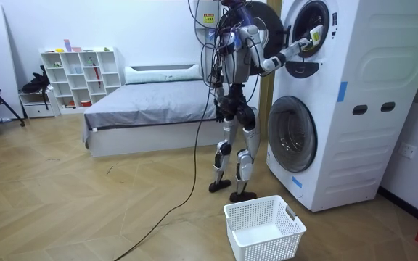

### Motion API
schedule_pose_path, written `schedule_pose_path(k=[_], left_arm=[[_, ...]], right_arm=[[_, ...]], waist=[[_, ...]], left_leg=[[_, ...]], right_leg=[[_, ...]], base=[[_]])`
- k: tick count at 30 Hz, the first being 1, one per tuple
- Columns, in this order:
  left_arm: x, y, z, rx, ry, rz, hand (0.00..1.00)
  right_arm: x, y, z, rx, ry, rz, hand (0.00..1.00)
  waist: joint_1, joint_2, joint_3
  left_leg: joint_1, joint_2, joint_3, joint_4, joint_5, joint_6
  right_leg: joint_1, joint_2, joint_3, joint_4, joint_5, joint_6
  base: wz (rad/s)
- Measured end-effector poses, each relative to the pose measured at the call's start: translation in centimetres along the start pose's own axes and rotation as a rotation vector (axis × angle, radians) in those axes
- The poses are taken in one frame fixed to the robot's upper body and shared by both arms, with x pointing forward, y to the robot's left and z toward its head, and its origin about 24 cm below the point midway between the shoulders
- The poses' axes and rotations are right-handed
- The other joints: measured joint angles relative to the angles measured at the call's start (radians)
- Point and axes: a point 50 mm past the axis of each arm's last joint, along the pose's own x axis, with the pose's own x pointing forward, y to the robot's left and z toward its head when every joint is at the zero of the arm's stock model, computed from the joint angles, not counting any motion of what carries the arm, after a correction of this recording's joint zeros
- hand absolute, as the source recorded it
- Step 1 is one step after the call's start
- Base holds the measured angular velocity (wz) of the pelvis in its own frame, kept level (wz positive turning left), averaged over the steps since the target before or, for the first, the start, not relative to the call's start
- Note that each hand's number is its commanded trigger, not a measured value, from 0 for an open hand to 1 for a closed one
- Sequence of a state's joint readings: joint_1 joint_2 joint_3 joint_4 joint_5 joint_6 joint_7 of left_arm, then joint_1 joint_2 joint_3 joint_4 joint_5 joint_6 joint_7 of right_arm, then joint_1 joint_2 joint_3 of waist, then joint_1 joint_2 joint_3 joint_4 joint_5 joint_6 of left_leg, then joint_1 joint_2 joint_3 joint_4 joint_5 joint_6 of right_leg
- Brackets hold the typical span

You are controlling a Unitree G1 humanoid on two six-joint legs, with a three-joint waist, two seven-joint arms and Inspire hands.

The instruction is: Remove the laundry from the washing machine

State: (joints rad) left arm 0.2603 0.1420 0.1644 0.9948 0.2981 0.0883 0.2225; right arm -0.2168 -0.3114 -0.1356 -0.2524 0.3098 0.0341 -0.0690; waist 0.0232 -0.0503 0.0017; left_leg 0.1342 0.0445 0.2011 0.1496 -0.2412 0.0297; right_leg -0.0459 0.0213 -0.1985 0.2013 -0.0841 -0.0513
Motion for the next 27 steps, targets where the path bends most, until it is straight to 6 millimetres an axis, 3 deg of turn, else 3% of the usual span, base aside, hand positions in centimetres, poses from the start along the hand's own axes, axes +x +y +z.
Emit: schedule_pose_path(k=[12, 21, 23, 27], left_arm=[[-0.1, 0.0, 0.1, 0.010, 0.002, 0.009, 0.00], [0.3, 0.8, 0.3, 0.033, 0.026, 0.015, 0.00], [0.3, 0.9, 0.4, 0.039, 0.035, 0.014, 0.00], [0.4, 1.2, 0.3, 0.047, 0.058, 0.019, 0.00]], right_arm=[[0.2, -0.1, -0.4, -0.082, 0.024, 0.027, 0.00], [4.5, -0.6, -2.1, -0.140, 0.138, 0.065, 0.00], [5.9, -1.2, -2.2, -0.193, 0.165, 0.050, 0.00], [7.3, -2.6, -1.6, -0.282, 0.186, 0.034, 0.00]], waist=[[0.011, -0.008, -0.0056], [0.013, -0.044, -0.0097], [0.014, -0.059, -0.0029], [0.032, -0.067, -0.0068]], left_leg=[[-0.002, 0.000, 0.000, 0.000, 0.000, 0.000], [-0.002, -0.003, -0.001, 0.004, 0.000, 0.001], [-0.005, -0.003, -0.001, 0.004, 0.000, 0.001], [-0.013, -0.001, -0.004, 0.004, 0.000, 0.000]], right_leg=[[0.003, 0.000, -0.006, 0.001, 0.000, 0.000], [0.005, -0.004, -0.007, 0.008, 0.000, 0.000], [0.004, -0.004, -0.008, 0.006, 0.000, -0.001], [-0.007, -0.001, -0.014, 0.002, 0.000, -0.001]], base=[[0.00], [0.00], [0.00], [0.01]])
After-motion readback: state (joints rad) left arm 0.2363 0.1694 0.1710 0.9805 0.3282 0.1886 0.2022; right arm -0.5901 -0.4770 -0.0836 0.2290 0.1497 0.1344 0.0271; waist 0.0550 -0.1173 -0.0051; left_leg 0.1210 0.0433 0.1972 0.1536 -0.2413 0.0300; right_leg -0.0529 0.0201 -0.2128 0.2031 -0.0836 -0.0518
